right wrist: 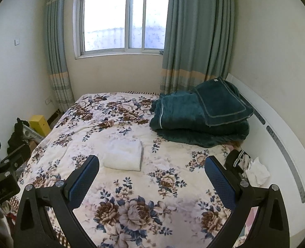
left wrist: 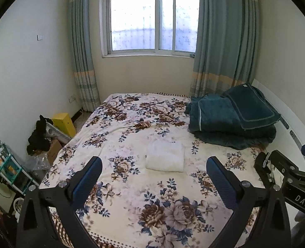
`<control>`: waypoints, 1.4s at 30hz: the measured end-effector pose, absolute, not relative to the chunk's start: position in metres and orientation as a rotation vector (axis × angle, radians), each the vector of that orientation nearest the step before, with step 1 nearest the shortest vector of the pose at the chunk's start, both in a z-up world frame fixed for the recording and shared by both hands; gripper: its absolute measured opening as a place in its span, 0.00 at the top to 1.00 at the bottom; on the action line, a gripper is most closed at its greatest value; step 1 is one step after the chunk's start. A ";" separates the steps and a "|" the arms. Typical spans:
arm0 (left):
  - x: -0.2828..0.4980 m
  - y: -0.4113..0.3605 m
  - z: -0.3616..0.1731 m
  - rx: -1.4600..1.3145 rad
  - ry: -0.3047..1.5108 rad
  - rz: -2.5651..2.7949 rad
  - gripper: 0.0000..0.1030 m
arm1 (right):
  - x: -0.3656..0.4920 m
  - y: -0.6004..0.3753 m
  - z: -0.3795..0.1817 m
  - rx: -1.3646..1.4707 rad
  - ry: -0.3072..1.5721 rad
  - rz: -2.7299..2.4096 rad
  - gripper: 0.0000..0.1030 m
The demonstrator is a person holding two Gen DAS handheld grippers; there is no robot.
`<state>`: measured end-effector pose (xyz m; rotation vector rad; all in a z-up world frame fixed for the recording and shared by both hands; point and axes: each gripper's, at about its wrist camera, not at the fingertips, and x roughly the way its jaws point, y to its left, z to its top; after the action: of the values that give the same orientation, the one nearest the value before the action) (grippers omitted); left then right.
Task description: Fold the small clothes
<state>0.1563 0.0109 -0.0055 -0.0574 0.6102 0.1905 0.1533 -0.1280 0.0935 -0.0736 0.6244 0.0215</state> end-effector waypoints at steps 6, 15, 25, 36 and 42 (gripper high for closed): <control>0.156 0.010 -0.004 -0.053 0.610 0.191 0.00 | 0.153 -0.128 0.092 -0.076 0.634 0.025 0.00; 0.159 0.009 -0.004 -0.055 0.609 0.186 0.00 | 0.155 -0.127 0.092 -0.079 0.633 0.033 0.00; 0.160 0.007 -0.003 -0.054 0.609 0.185 0.00 | 0.157 -0.128 0.093 -0.079 0.636 0.036 0.00; 0.163 0.007 -0.002 -0.052 0.606 0.186 0.00 | 0.158 -0.126 0.094 -0.082 0.633 0.036 0.00; 0.163 0.005 0.000 -0.051 0.604 0.192 0.00 | 0.157 -0.126 0.094 -0.081 0.633 0.035 0.00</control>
<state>0.1635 0.0049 -0.0005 -0.0510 0.6040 0.1918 0.1574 -0.1260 0.0940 -0.0810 0.6332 0.0355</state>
